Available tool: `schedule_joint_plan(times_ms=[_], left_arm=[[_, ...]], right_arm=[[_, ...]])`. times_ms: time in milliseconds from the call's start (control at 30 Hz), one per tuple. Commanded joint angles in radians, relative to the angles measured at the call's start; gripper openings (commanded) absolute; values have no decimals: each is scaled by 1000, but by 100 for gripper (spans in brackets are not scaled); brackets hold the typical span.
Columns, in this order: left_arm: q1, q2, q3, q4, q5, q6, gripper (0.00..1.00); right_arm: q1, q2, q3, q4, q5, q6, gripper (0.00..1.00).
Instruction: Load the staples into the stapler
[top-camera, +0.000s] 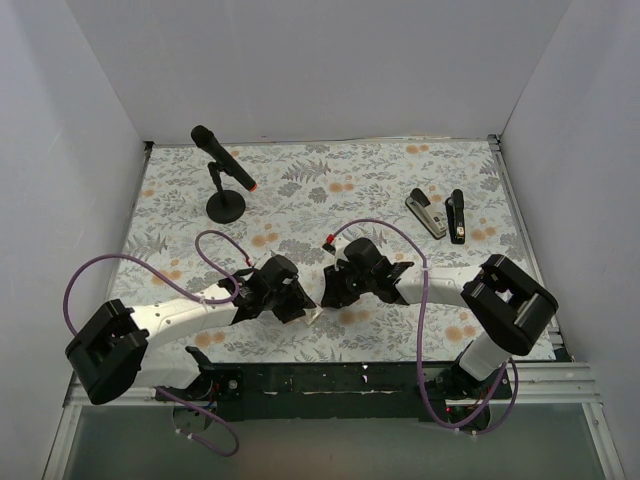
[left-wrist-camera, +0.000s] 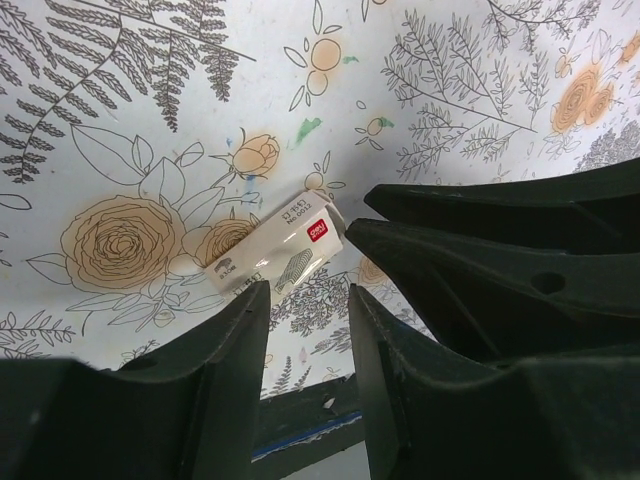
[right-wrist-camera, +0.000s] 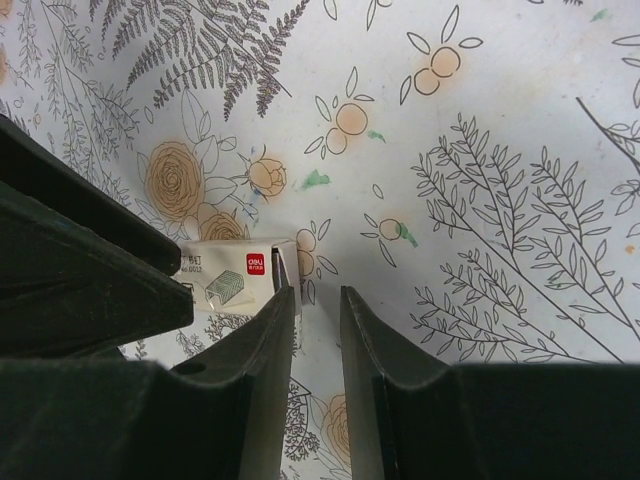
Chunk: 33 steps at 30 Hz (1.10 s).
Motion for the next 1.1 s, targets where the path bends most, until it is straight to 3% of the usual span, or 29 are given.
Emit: schedule_joint_plan(times_ms=[0, 1067], left_arm=[[-5, 14, -10, 4, 18, -29, 36], [-5, 17, 0, -56, 5, -23, 38]], right_arm=[[-10, -15, 31, 40, -23, -5, 33], [-13, 78, 77, 55, -122, -52, 26]])
